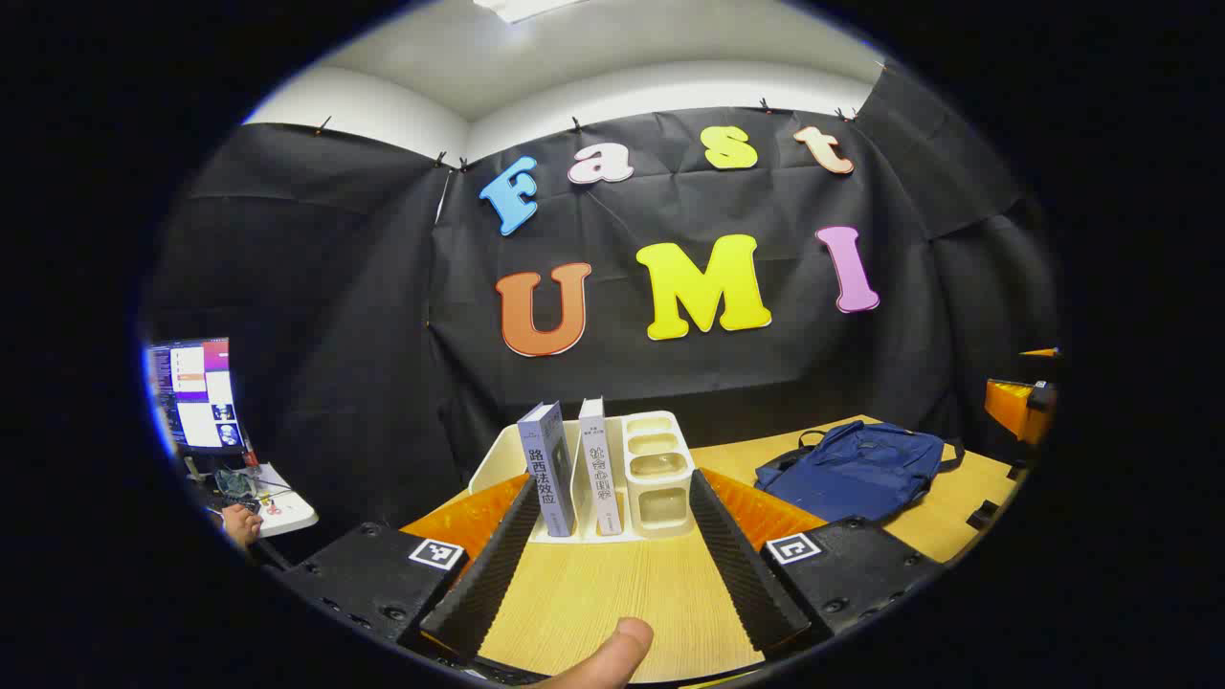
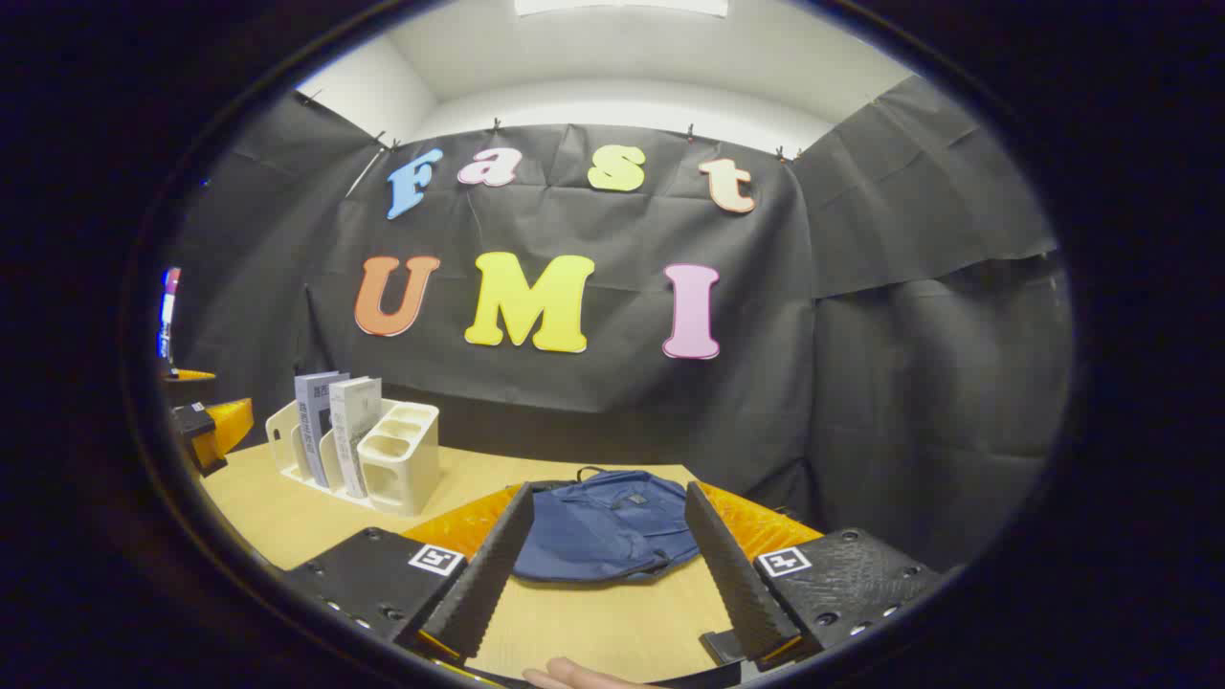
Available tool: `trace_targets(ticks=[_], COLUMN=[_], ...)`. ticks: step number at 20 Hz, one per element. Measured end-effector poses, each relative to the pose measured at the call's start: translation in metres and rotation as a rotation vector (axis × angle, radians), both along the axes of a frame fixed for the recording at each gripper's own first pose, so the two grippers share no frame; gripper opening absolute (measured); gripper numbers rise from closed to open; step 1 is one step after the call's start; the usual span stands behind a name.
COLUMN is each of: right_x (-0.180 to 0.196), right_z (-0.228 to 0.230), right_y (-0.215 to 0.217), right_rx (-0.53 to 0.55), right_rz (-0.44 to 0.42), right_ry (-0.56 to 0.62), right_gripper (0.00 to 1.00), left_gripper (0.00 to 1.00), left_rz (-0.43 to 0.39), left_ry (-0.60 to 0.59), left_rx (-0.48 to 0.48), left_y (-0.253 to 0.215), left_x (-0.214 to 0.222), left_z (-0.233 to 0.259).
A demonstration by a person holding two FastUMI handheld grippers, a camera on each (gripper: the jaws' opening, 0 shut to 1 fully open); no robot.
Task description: Open the schoolbag, grab two books from the bookshelf and put them into the schoolbag.
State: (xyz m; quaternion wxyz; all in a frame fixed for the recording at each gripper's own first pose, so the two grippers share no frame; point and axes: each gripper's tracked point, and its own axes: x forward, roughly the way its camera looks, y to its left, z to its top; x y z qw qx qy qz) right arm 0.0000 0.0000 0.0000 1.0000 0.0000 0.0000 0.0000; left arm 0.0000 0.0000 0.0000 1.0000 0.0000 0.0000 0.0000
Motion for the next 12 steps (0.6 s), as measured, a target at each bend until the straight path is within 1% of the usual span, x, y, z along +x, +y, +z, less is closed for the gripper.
trace_targets(ticks=[3, 5, 6, 7, 8, 9, 10, 11, 12], right_x=[0.000, 0.000, 0.000, 0.001, 0.001, 0.003, 0.004, 0.005, 0.007], right_z=[-0.007, -0.012, -0.014, -0.017, -0.020, -0.023, -0.024, -0.027, -0.030], right_y=[-0.002, -0.005, -0.007, -0.008, -0.008, -0.009, -0.008, -0.006, -0.005], right_rx=[-0.052, -0.071, -0.069, -0.065, -0.061, -0.056, -0.052, -0.051, -0.058], right_rz=[-0.004, -0.011, -0.017, -0.019, -0.022, -0.024, -0.021, -0.017, -0.015], right_ry=[0.007, 0.013, 0.021, 0.032, 0.045, 0.057, 0.066, 0.073, 0.083], right_gripper=[0.95, 0.95, 0.95, 0.98, 0.95, 0.95, 0.98, 0.98, 0.95], left_gripper=[0.99, 0.98, 0.98, 0.98, 0.98, 0.98, 0.98, 0.98, 0.98], left_rz=[-0.024, -0.026, -0.027, -0.027, -0.030, -0.031, -0.030, -0.029, -0.029], left_ry=[-0.002, -0.001, -0.002, -0.004, -0.004, -0.004, -0.004, -0.001, 0.002], left_rx=[0.000, 0.006, 0.006, 0.003, 0.000, 0.000, -0.001, -0.003, -0.006], left_y=[-0.009, -0.011, -0.011, -0.011, -0.011, -0.012, -0.011, -0.010, -0.010], left_x=[0.001, 0.001, 0.000, 0.000, 0.001, 0.002, 0.002, 0.003, 0.004], left_z=[-0.001, -0.002, -0.002, -0.002, -0.002, -0.002, -0.003, -0.003, -0.005])
